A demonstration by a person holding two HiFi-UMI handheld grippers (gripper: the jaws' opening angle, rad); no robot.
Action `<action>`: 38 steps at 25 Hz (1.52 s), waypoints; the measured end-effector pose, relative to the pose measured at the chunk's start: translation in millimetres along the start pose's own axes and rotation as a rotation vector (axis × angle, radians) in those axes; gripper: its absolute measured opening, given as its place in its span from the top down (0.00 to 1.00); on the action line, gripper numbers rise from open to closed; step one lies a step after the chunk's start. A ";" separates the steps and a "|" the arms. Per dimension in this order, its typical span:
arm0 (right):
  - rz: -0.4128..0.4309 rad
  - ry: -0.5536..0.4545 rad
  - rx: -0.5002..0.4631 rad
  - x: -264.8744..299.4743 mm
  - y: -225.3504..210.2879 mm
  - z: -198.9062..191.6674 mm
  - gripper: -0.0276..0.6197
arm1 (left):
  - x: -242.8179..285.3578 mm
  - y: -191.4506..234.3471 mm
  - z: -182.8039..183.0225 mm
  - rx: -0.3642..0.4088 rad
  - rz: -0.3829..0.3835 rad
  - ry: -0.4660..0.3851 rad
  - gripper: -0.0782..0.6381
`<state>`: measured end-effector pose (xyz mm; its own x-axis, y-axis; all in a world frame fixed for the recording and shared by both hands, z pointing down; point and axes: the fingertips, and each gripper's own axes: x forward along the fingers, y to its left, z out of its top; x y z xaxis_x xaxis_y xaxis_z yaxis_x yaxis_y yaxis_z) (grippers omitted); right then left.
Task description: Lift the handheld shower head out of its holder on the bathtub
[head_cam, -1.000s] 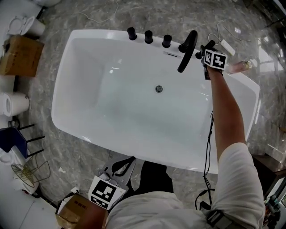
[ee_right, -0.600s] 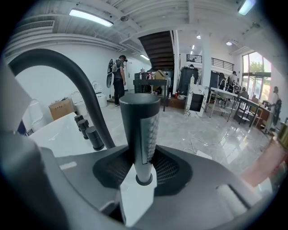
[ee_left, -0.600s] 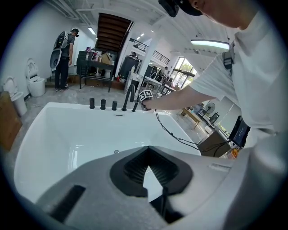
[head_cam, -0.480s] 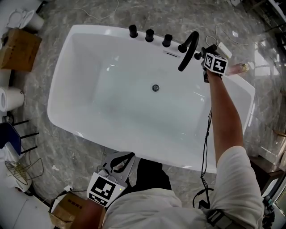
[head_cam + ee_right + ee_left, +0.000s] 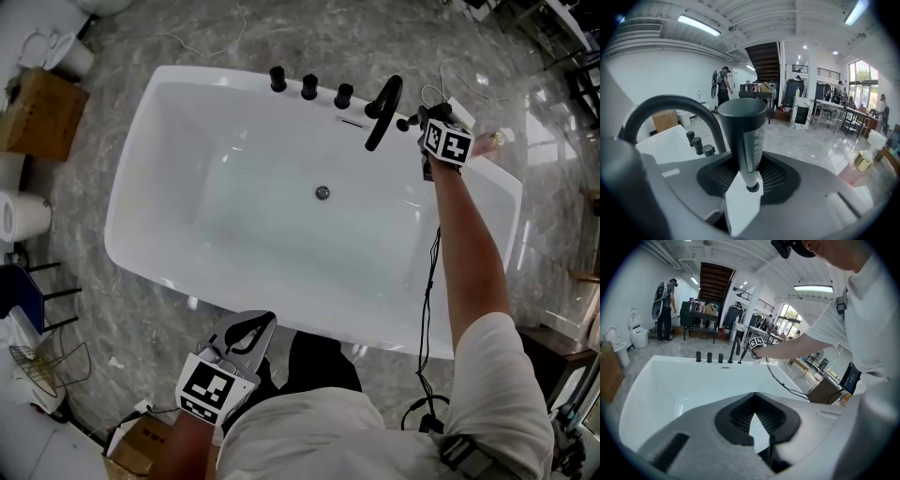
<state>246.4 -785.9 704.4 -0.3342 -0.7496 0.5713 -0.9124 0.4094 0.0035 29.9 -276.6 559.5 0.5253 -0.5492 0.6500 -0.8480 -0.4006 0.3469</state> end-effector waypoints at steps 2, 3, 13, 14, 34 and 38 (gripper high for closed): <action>0.004 -0.017 0.006 -12.1 1.7 4.8 0.73 | -6.7 -2.0 1.3 0.010 -0.001 -0.012 0.88; 0.010 -0.025 0.011 -17.7 2.8 6.8 0.74 | -10.3 -3.7 2.1 0.015 -0.004 -0.016 0.88; -0.011 -0.095 -0.016 -90.4 13.1 41.9 0.74 | -46.7 -23.7 -1.6 0.062 -0.052 -0.048 0.88; -0.009 -0.103 -0.023 -96.8 15.9 46.3 0.74 | -51.2 -25.3 -2.5 0.063 -0.056 -0.051 0.88; -0.011 -0.217 -0.099 -260.0 62.1 95.6 0.74 | -133.7 -50.6 -19.4 0.115 -0.086 -0.146 0.88; -0.019 -0.242 -0.105 -295.5 75.5 101.5 0.74 | -153.1 -51.3 -24.7 0.130 -0.093 -0.158 0.88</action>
<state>252.2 -586.3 452.6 -0.3753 -0.8554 0.3569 -0.8937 0.4361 0.1053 -8.7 -153.9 458.9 0.6141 -0.6091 0.5019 -0.7845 -0.5404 0.3040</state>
